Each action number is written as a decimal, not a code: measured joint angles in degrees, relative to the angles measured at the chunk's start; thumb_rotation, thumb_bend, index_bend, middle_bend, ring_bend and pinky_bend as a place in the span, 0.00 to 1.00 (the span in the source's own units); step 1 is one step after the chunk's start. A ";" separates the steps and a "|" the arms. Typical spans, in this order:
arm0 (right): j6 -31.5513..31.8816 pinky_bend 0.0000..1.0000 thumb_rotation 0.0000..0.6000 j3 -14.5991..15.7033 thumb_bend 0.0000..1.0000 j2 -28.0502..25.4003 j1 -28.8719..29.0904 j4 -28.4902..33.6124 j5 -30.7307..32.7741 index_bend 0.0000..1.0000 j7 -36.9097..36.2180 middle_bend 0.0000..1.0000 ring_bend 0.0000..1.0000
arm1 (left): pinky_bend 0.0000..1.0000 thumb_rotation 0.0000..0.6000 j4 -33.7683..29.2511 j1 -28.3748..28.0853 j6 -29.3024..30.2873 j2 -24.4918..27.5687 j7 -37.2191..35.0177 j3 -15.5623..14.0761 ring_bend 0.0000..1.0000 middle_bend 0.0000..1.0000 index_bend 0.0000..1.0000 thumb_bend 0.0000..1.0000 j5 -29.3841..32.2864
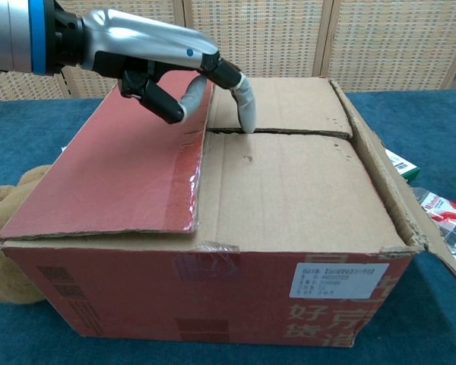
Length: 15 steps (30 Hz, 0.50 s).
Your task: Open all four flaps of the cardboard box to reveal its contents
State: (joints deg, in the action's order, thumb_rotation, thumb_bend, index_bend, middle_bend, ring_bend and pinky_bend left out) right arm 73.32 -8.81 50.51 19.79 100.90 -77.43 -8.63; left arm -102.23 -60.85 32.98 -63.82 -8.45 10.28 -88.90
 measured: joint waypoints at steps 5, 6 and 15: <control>-0.09 0.00 1.00 -0.12 0.96 0.59 -0.34 -0.56 -0.27 0.05 -0.53 0.00 0.00 | 0.00 0.72 -0.11 0.20 0.03 0.55 0.90 -0.95 0.12 0.32 0.39 1.00 1.43; -0.10 0.00 1.00 -0.14 0.96 0.65 -0.42 -0.59 -0.32 0.05 -0.57 0.00 0.00 | 0.00 0.72 -0.15 0.30 0.27 0.63 0.95 -1.04 0.12 0.33 0.40 1.00 1.54; -0.16 0.00 1.00 -0.48 0.96 1.21 -0.57 -0.85 -0.35 0.05 -0.66 0.00 0.00 | 0.00 0.71 -0.57 1.45 3.02 2.04 0.50 -1.29 0.15 0.37 0.41 1.00 2.12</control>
State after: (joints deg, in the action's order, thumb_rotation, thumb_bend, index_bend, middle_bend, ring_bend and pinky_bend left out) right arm 73.15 -9.29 51.71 19.22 100.05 -77.78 -9.29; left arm -102.81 -59.40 36.00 -61.78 -7.94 8.99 -86.78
